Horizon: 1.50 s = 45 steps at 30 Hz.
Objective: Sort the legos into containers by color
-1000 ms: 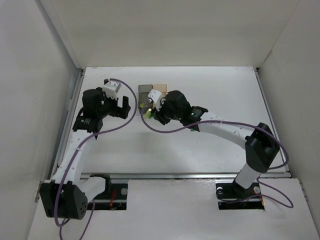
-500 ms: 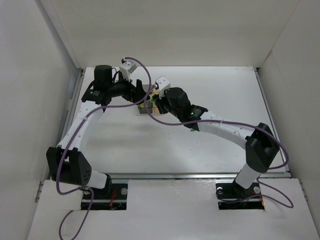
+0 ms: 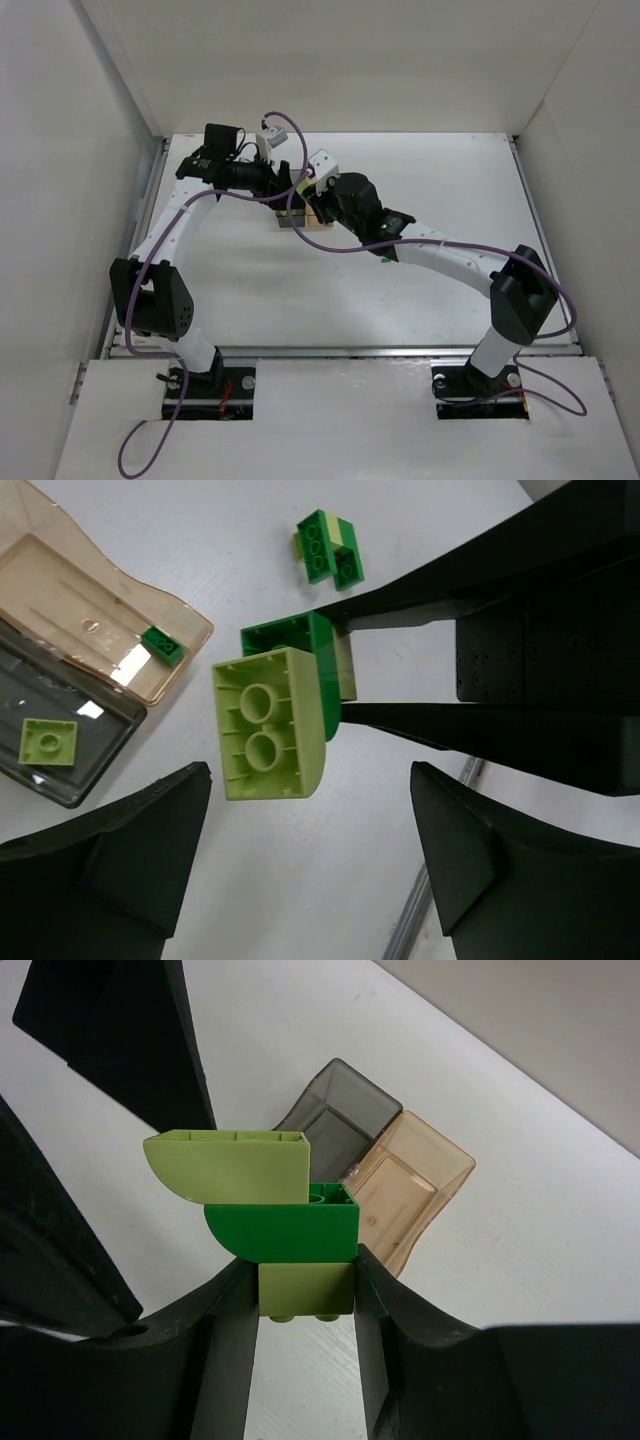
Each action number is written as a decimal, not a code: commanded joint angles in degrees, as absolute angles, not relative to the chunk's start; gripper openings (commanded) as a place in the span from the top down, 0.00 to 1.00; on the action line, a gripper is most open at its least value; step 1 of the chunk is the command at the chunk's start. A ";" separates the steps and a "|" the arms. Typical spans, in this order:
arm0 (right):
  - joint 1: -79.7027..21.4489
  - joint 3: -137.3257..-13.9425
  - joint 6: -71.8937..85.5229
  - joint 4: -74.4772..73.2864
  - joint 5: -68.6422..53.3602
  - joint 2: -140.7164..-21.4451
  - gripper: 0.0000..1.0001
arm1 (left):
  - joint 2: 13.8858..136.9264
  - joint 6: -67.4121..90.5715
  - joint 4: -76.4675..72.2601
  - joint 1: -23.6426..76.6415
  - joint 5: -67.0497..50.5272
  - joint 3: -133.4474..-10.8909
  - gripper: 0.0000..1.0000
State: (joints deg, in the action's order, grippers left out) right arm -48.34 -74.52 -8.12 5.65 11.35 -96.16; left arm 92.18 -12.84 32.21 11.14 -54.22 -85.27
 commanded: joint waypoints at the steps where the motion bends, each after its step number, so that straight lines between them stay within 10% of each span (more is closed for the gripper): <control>1: -48.87 -76.73 -11.07 11.42 8.09 -95.45 1.00 | 92.20 -16.44 34.98 11.51 -61.25 -87.63 0.25; 4: -48.87 -76.21 -11.60 11.43 7.56 -95.45 1.00 | 92.20 -16.44 34.98 11.51 -63.98 -88.24 0.37; 18: -48.87 -71.02 -14.94 12.04 4.31 -91.93 1.00 | 93.77 -14.77 34.98 9.23 -64.69 -89.91 0.33; 22: -48.87 -71.02 -14.94 12.04 3.78 -91.41 1.00 | 94.39 -13.62 34.98 9.23 -63.99 -89.91 0.56; 29: -48.87 -71.02 -15.46 12.57 4.31 -90.88 1.00 | 96.93 -18.54 42.26 9.76 -63.37 -90.61 0.45; 35: -48.87 -70.49 -15.47 12.57 3.69 -90.88 1.00 | 98.96 -18.11 44.56 9.76 -63.98 -92.81 1.00; 45: -48.87 -61.97 -14.86 12.57 6.50 -88.59 1.00 | 98.96 -18.63 44.56 9.23 -63.46 -95.98 1.00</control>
State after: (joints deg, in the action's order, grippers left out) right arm -48.45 -64.66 -14.83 12.49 5.63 -90.70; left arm 99.96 -17.52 45.19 10.07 -62.43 -92.53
